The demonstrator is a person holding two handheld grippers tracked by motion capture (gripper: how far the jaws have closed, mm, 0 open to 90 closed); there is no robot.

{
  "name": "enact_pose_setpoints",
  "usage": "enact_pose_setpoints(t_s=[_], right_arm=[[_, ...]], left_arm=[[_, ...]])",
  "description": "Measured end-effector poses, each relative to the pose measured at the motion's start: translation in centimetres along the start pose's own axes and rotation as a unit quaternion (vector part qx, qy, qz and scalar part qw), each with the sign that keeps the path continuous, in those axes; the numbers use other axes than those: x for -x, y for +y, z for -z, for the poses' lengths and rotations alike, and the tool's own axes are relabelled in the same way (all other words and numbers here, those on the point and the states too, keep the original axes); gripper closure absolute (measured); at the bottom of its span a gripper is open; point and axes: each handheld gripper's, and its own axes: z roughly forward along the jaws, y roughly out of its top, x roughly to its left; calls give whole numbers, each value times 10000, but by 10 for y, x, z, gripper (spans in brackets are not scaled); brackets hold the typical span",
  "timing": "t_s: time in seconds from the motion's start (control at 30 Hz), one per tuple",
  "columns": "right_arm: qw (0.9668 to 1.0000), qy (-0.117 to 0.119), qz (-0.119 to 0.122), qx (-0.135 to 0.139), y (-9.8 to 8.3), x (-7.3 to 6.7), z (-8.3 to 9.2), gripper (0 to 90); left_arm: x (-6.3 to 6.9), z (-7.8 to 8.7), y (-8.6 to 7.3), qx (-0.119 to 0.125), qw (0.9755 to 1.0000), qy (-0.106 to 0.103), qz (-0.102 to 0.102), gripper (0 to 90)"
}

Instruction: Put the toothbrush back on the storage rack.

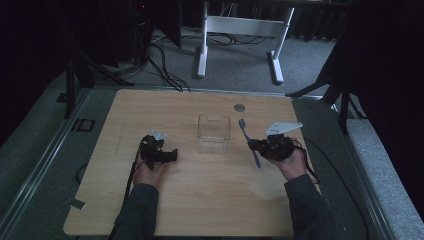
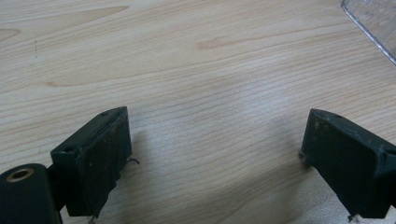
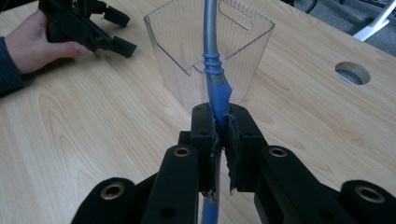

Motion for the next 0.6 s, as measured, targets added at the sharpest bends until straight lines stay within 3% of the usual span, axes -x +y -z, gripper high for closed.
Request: enact_pose_setpoints(t_s=[0.6], right_arm=[[9996, 31, -151, 257, 7, -4, -3, 822]], left_arm=[[0, 0, 0, -2, 10000, 0, -2, 85]])
